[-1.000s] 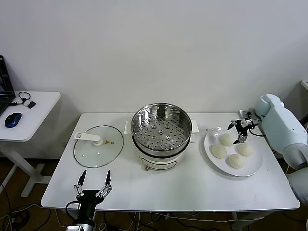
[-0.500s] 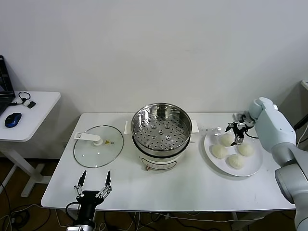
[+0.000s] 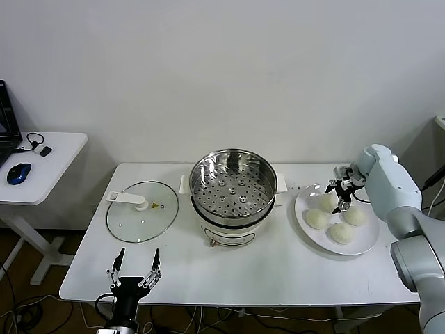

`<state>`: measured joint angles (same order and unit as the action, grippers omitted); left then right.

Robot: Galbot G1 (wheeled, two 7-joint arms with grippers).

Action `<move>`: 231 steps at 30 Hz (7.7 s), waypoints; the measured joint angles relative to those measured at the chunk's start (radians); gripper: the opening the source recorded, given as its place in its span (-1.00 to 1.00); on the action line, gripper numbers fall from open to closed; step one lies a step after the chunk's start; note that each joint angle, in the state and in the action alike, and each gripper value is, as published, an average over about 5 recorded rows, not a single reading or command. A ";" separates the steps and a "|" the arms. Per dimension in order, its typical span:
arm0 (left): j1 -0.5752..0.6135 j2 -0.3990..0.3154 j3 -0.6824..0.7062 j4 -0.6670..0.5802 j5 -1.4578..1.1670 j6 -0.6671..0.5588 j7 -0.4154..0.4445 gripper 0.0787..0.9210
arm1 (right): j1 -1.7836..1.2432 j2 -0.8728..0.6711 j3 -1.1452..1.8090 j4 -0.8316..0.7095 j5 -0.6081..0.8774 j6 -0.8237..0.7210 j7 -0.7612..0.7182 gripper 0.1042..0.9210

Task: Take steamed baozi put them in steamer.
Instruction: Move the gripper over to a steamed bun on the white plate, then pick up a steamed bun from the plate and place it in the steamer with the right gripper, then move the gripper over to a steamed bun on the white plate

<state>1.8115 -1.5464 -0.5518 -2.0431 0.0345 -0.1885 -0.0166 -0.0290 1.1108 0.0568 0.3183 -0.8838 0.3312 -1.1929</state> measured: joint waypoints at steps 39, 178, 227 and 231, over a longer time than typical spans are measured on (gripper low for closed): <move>0.017 -0.013 -0.001 -0.014 0.005 -0.017 -0.003 0.77 | 0.057 -0.163 -0.339 0.324 0.374 -0.053 -0.101 0.33; 0.039 -0.011 0.012 -0.044 0.021 -0.031 -0.015 0.77 | 0.385 -0.238 -0.992 0.434 0.982 -0.167 -0.241 0.76; 0.040 -0.010 0.008 -0.014 0.008 -0.038 -0.014 0.77 | 0.010 -0.162 -0.682 0.355 0.662 -0.172 -0.151 0.76; 0.039 -0.010 0.008 -0.013 0.008 -0.038 -0.014 0.77 | 0.009 -0.158 -0.676 0.349 0.657 -0.171 -0.148 0.76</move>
<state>1.8505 -1.5564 -0.5434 -2.0557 0.0426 -0.2262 -0.0309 -0.0205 0.9532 -0.6188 0.6670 -0.2265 0.1602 -1.3408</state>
